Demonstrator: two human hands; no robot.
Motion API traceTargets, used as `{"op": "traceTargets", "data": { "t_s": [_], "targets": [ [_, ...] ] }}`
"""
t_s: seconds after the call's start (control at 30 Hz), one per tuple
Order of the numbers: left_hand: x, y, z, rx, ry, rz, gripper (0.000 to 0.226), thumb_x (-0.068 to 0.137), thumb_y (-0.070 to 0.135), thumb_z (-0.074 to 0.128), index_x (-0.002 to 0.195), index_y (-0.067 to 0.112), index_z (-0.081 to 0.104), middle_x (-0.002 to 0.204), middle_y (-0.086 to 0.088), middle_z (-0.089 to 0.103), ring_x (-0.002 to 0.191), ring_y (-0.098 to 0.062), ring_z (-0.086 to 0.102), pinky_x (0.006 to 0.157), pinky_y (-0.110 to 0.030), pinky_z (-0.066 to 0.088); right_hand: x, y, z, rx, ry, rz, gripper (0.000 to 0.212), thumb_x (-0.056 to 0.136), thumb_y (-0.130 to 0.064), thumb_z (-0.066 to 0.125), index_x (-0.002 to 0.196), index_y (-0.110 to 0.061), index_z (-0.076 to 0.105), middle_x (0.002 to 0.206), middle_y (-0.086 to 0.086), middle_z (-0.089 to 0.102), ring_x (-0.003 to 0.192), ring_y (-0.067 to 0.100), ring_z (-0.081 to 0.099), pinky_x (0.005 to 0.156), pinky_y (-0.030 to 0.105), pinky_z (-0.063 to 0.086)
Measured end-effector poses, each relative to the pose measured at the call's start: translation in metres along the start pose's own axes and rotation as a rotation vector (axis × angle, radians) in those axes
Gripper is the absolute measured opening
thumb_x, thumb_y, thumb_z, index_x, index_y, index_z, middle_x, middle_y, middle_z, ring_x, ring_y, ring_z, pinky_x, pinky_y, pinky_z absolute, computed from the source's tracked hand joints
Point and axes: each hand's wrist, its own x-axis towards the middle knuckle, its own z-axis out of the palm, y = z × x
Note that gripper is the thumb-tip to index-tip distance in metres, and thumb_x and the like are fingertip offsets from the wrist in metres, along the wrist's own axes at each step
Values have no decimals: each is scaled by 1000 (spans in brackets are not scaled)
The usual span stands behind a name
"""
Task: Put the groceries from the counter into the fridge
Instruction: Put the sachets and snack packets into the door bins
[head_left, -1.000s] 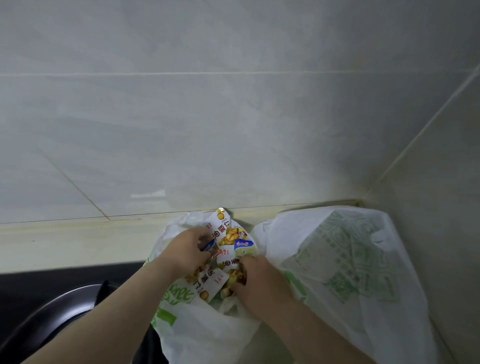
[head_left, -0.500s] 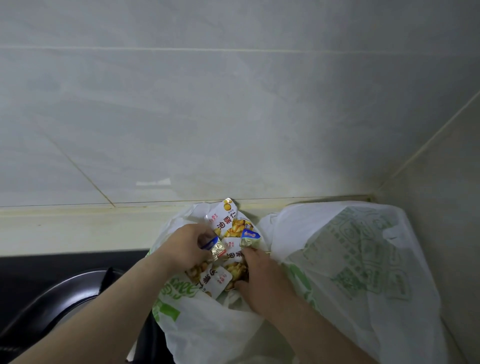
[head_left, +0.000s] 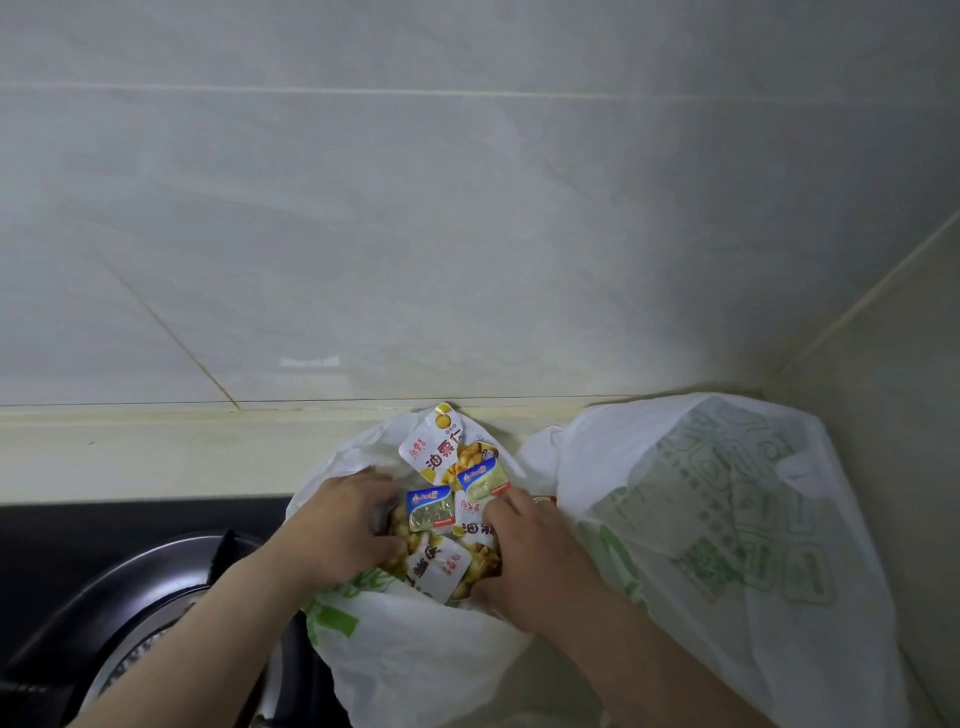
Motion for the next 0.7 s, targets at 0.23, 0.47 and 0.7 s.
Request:
{"op": "traceTargets", "data": {
  "t_s": [0.23,0.47,0.7],
  "targets": [
    [-2,2,-6,75,-118,8,54,61,48,75,111,32,63,106,15,57,100,-9,49,87,-20,41,-1,0,-1,-53,-26,-41,70,78,-46,69,137,-30,35,147,-6,22,125,23,31,103,32,36],
    [-13,7,-5,-166,-38,-167,38,66,25,79,89,28,49,85,10,59,79,-8,55,66,-20,47,-2,1,-4,-102,11,-6,79,72,-58,71,135,-32,32,133,-5,37,116,19,36,101,30,35],
    [-22,7,-12,-530,29,-169,28,72,5,78,66,29,66,71,5,63,65,-7,57,67,-26,50,-10,0,-19,-54,43,60,46,75,-52,68,110,-34,45,106,-13,47,101,15,39,90,32,35]
  ]
}}
